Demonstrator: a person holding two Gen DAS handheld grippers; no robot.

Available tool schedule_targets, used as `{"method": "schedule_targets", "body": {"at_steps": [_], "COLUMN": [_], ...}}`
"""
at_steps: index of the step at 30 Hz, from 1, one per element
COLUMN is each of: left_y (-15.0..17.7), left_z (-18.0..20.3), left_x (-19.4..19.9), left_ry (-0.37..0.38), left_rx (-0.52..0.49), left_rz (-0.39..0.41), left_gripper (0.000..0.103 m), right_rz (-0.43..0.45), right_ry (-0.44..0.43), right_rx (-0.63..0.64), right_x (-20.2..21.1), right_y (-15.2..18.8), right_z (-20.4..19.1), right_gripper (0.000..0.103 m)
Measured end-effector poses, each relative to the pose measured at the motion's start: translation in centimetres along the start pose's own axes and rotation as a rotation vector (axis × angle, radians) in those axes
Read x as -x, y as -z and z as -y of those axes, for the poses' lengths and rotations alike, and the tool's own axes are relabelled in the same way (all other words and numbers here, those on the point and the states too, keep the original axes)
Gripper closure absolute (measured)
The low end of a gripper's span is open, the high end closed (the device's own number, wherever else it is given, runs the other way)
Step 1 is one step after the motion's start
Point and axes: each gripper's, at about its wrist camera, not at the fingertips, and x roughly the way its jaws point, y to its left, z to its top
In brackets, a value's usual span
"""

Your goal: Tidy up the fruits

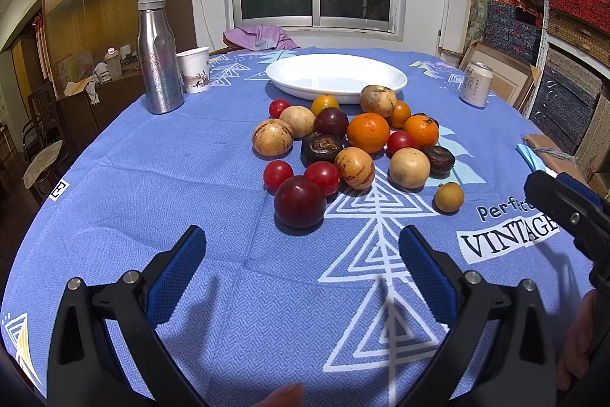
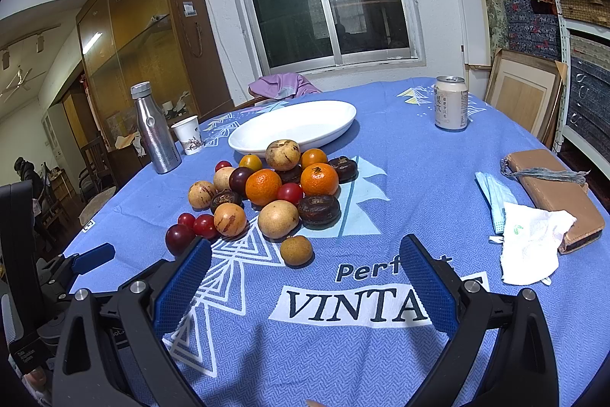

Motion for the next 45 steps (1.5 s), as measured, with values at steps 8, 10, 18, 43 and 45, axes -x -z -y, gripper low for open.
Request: {"method": "schedule_targets", "body": {"at_steps": [8, 10, 18, 43, 45], "left_y": [0.0, 0.0, 1.1, -3.0, -2.7], "left_z": [0.0, 0.0, -1.0, -3.2, -2.0], "left_x": [0.0, 0.0, -0.5, -10.4, -10.7], "left_ry": [0.0, 0.0, 0.17, 0.183, 0.133], "left_rx": [0.0, -0.001, 0.0, -0.054, -0.148], "left_rz": [-0.001, -0.001, -0.013, -0.329, -0.35], "left_gripper": [0.004, 0.004, 0.004, 0.004, 0.004], "right_rz": [-0.001, -0.001, -0.041, -0.336, -0.332], "right_ry": [0.001, 0.0, -0.138, -0.191, -0.189], "right_rx": [-0.001, -0.001, -0.066, 0.051, 0.048], "right_x": [0.0, -0.1, -0.9, -6.7, -6.6], "right_y": [0.0, 0.0, 0.2, -1.4, -1.4], "right_z": [0.0, -0.1, 1.2, 3.3, 3.3], "right_gripper": [0.003, 0.003, 0.003, 0.003, 0.003]}}
